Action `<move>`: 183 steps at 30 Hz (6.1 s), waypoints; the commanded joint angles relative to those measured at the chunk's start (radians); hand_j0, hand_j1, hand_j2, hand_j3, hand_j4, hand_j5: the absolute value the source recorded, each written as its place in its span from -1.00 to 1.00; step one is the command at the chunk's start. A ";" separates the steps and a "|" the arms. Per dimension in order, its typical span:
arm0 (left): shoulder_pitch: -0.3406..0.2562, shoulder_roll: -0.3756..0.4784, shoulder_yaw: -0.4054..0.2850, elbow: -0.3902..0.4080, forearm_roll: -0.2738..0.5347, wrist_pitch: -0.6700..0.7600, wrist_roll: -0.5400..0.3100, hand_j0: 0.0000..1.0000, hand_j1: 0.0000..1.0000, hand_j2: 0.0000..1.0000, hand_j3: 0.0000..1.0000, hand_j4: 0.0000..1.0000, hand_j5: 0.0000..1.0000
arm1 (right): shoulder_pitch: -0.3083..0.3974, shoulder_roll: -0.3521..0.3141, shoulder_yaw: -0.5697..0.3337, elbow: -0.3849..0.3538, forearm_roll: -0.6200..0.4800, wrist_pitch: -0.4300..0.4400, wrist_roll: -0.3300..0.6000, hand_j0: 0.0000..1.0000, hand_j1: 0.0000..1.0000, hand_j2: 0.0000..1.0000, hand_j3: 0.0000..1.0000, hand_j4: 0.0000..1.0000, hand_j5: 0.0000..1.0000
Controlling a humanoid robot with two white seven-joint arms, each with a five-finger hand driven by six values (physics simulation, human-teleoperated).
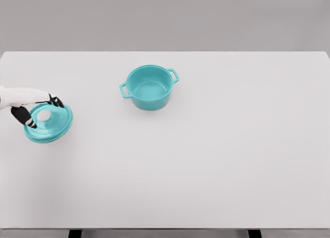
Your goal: Cover the pot with left arm
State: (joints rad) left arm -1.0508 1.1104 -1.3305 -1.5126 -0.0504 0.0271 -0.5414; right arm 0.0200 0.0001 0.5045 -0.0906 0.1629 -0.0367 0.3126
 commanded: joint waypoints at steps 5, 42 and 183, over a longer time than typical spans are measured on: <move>0.006 0.000 0.001 0.003 0.000 0.001 0.001 0.59 0.59 0.59 0.59 0.59 0.59 | 0.002 0.000 0.000 0.000 0.000 0.000 0.000 1.00 1.00 1.00 1.00 1.00 1.00; 0.083 0.005 -0.001 0.019 -0.011 0.008 0.144 0.42 0.42 0.42 0.42 0.42 0.42 | 0.002 0.000 0.000 0.000 0.000 0.000 0.000 1.00 1.00 1.00 1.00 1.00 1.00; -0.198 -0.633 -0.009 0.279 -0.074 -0.004 -0.014 -0.05 -0.05 -0.05 -0.05 -0.05 -0.05 | 0.002 0.000 0.000 0.000 0.000 0.000 0.000 1.00 1.00 1.00 1.00 1.00 1.00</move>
State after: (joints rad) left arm -1.2487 0.4782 -1.3404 -1.2336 -0.1200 0.0248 -0.5541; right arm 0.0215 0.0001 0.5045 -0.0906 0.1629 -0.0367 0.3126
